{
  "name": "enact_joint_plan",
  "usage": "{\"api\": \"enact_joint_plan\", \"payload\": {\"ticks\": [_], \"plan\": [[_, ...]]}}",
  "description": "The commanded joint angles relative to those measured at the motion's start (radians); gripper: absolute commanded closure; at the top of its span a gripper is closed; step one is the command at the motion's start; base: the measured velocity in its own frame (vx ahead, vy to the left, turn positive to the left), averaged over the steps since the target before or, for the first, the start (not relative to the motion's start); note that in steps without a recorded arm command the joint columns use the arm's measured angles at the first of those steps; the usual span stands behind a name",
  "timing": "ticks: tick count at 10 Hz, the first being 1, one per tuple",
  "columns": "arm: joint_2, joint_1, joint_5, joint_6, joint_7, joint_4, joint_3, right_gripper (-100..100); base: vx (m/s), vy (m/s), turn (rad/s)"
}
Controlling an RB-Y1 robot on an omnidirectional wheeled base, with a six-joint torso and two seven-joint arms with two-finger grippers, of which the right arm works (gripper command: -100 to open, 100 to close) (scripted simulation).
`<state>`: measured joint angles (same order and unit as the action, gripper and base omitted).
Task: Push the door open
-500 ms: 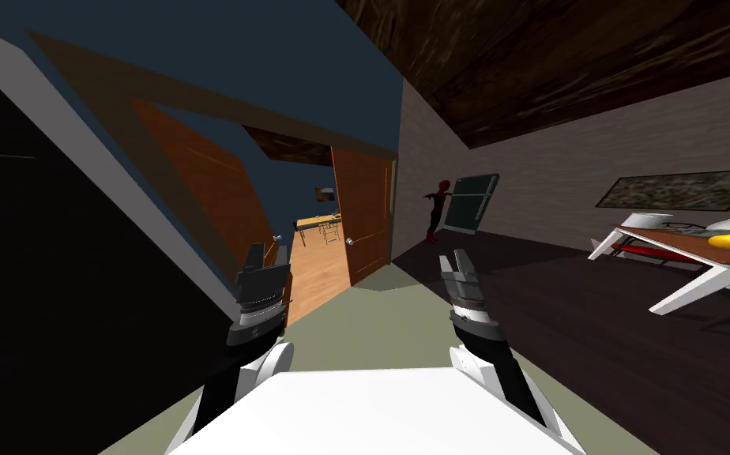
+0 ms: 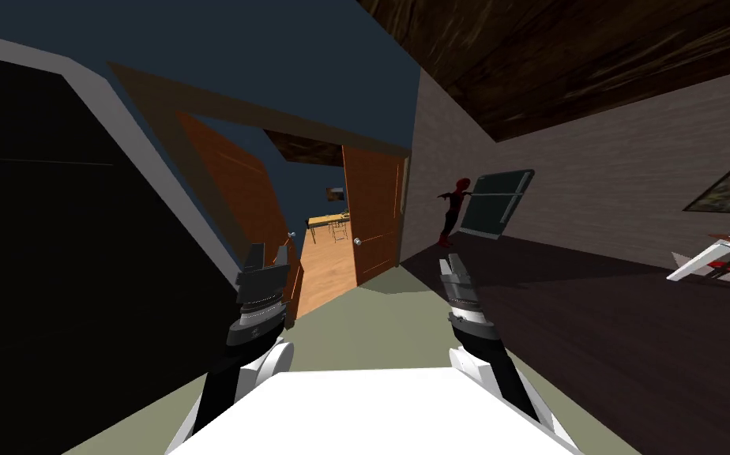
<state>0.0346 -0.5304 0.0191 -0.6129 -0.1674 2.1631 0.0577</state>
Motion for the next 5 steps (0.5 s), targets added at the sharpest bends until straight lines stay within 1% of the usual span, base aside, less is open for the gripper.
{"api": "enact_joint_plan", "payload": {"ticks": [1,4,5], "plan": [[0.008,0.015,0.013,-0.006,-0.038,-0.038,0.004,-100,0.058,-0.011,0.202],[0.020,0.028,0.035,-0.014,-0.093,-0.087,0.009,-100,0.048,-0.008,0.137],[0.024,0.033,0.043,-0.017,-0.114,-0.106,0.011,-100,0.044,-0.007,0.185]]}}
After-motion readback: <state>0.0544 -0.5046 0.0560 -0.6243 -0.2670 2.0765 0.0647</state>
